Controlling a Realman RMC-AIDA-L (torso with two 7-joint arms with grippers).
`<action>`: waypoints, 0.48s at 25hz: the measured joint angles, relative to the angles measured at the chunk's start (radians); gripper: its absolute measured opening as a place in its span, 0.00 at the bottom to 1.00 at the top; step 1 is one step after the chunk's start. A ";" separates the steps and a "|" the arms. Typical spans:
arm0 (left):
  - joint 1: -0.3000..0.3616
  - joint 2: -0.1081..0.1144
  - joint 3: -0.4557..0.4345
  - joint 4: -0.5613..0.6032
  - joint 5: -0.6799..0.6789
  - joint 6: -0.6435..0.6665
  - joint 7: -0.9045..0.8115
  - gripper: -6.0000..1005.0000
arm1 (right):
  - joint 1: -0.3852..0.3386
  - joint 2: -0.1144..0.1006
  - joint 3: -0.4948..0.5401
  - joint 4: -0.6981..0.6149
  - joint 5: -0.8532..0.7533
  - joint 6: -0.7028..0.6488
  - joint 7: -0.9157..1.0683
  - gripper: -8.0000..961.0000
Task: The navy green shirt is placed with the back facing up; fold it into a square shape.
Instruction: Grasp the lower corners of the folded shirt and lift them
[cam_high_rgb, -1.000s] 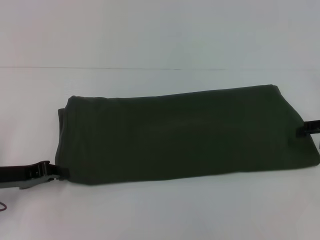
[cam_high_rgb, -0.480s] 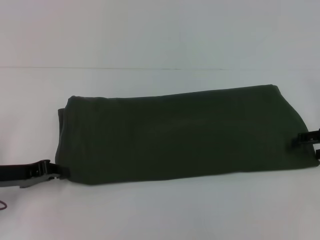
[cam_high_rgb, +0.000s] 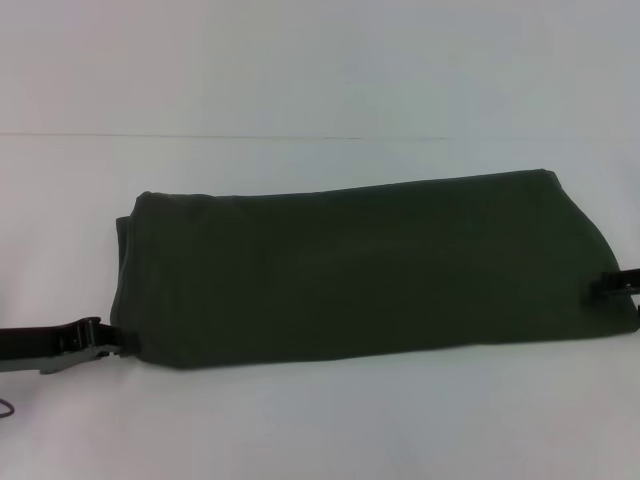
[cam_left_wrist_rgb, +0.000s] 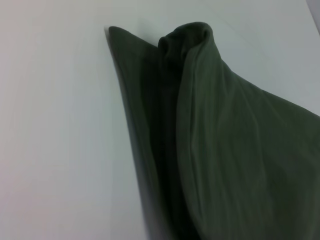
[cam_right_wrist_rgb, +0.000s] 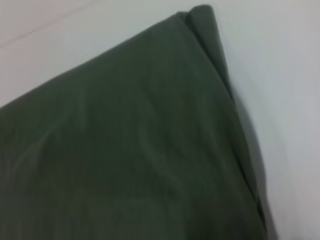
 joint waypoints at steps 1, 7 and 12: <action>0.000 0.000 0.000 0.000 0.000 0.000 0.000 0.02 | 0.000 0.004 0.000 0.000 -0.006 0.004 -0.001 0.88; -0.002 0.000 0.002 0.001 0.000 0.002 -0.001 0.02 | 0.002 0.018 0.000 -0.001 -0.014 0.009 -0.014 0.87; -0.003 0.001 -0.001 0.001 0.000 0.002 -0.002 0.02 | 0.002 0.020 0.003 -0.018 -0.014 -0.001 -0.029 0.87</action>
